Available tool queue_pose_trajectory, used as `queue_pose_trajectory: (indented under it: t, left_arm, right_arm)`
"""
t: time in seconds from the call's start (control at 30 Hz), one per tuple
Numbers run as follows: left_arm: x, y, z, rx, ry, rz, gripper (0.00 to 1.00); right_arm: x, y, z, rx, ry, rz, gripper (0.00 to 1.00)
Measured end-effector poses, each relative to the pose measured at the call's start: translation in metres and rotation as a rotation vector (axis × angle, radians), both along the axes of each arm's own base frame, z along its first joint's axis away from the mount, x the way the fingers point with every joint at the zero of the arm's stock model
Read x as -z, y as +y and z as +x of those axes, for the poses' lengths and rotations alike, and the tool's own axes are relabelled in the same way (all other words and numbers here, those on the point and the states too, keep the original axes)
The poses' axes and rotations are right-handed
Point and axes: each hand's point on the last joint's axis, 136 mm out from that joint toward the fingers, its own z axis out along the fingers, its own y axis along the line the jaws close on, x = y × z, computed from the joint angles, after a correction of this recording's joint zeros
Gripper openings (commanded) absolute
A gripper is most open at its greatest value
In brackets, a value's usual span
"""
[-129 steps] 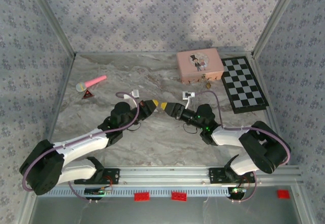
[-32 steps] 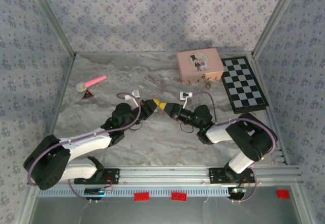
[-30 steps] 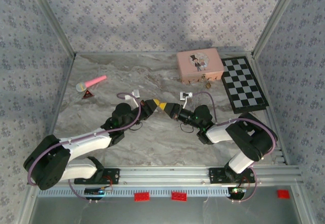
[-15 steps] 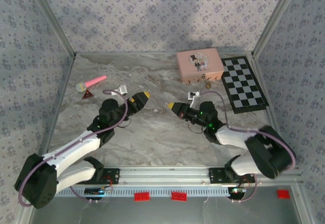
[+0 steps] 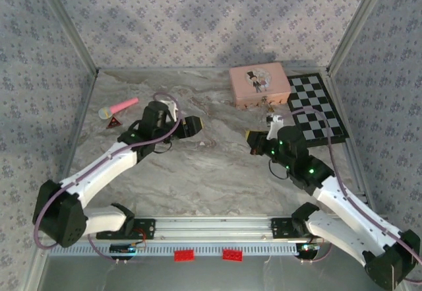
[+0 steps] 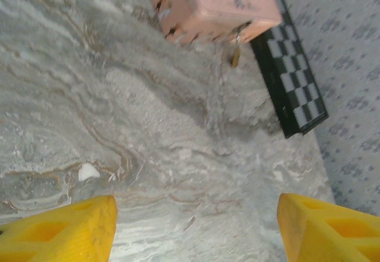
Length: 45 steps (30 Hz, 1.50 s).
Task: Unlock the padlock with the key
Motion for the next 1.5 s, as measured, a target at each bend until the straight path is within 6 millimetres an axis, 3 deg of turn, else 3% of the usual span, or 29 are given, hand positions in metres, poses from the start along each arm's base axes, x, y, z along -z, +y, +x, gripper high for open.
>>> queue_pose_trajectory:
  t: [0.17,0.33,0.53,0.87,1.2,1.5]
  left_arm:
    - [0.039,-0.034,-0.002,0.06,0.082,0.069,0.75]
    - [0.062,-0.076,0.007,0.108,0.091,0.075,0.78]
    - [0.083,-0.126,0.032,0.133,0.034,0.055,0.79]
    - [0.107,-0.219,0.082,0.149,-0.064,-0.042,0.72]
    - [0.131,-0.255,0.129,0.051,-0.116,-0.058,0.63]
    - [0.132,-0.283,0.161,0.007,-0.153,-0.097,0.53]
  right_arm:
    - [-0.004,-0.03,-0.014,0.074,-0.027,-0.059,0.0]
    - [-0.008,-0.051,-0.026,0.129,-0.072,-0.052,0.0]
    - [0.013,-0.071,-0.035,0.191,-0.055,-0.104,0.0]
    - [-0.004,-0.107,-0.056,0.284,-0.153,-0.104,0.0]
    - [0.002,-0.124,-0.067,0.322,-0.162,-0.126,0.0]
    - [0.007,-0.134,-0.071,0.357,-0.172,-0.153,0.0]
